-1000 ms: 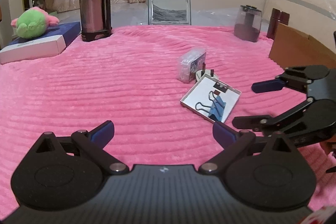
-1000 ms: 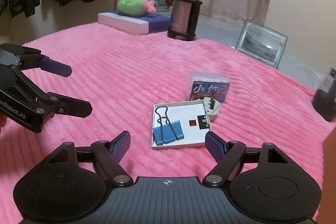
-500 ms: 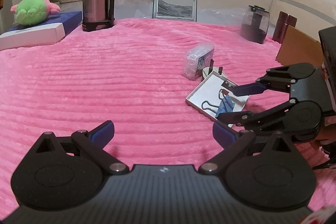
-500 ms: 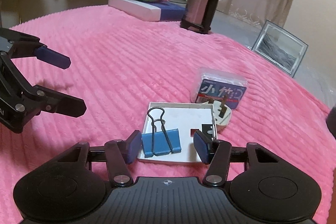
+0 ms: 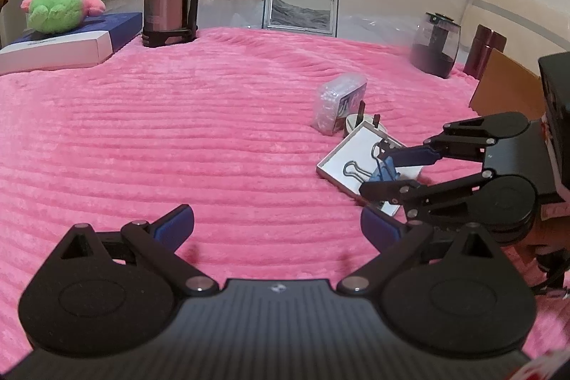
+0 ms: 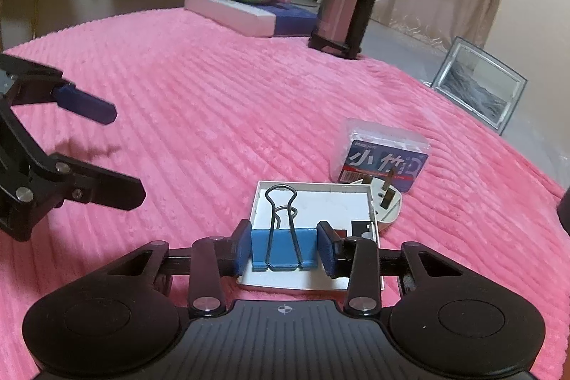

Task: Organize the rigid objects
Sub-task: 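Grasp the blue binder clip with the right tool while the left tool grasps the white card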

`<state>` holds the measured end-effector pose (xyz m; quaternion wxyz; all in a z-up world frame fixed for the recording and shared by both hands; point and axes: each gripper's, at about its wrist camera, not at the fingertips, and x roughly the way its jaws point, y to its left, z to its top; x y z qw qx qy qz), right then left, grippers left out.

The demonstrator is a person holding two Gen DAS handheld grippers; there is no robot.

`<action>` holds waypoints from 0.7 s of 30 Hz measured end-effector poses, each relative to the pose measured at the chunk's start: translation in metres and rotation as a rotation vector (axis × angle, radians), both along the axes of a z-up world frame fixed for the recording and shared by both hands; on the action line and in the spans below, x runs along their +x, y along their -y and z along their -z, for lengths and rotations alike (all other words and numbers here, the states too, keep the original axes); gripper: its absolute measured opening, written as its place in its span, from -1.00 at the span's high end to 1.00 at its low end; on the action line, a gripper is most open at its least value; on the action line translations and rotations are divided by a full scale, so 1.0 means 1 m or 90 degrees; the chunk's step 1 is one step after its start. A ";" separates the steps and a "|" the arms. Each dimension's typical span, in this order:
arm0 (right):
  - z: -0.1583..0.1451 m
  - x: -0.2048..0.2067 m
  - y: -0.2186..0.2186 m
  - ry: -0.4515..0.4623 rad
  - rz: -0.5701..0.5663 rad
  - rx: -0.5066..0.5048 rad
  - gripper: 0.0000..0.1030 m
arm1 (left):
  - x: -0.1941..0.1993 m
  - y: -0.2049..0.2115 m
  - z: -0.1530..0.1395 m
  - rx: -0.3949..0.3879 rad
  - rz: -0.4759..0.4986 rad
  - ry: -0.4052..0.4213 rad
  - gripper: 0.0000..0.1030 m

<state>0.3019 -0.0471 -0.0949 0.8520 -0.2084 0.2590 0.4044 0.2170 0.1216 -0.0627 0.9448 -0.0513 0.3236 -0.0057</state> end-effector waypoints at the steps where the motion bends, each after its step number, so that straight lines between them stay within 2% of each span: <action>1: -0.003 -0.001 0.002 -0.001 0.006 0.011 0.30 | 0.000 0.001 0.000 -0.001 0.000 -0.001 -0.90; 5: -0.016 -0.008 0.012 0.010 0.033 0.035 0.30 | 0.004 0.005 -0.001 -0.020 -0.003 -0.007 -0.91; 8: -0.026 -0.008 0.030 0.013 0.079 0.050 0.30 | 0.010 0.012 -0.003 -0.040 -0.006 -0.009 -0.91; 11: -0.033 -0.006 0.050 0.004 0.130 0.059 0.30 | 0.020 0.027 -0.004 -0.041 0.021 -0.007 -0.91; 13: -0.036 -0.006 0.065 -0.004 0.158 0.064 0.30 | 0.030 0.038 -0.004 -0.024 0.062 -0.003 -0.91; 21: -0.041 -0.016 0.103 -0.017 0.210 0.072 0.30 | 0.077 0.065 0.005 0.099 0.261 -0.008 -0.91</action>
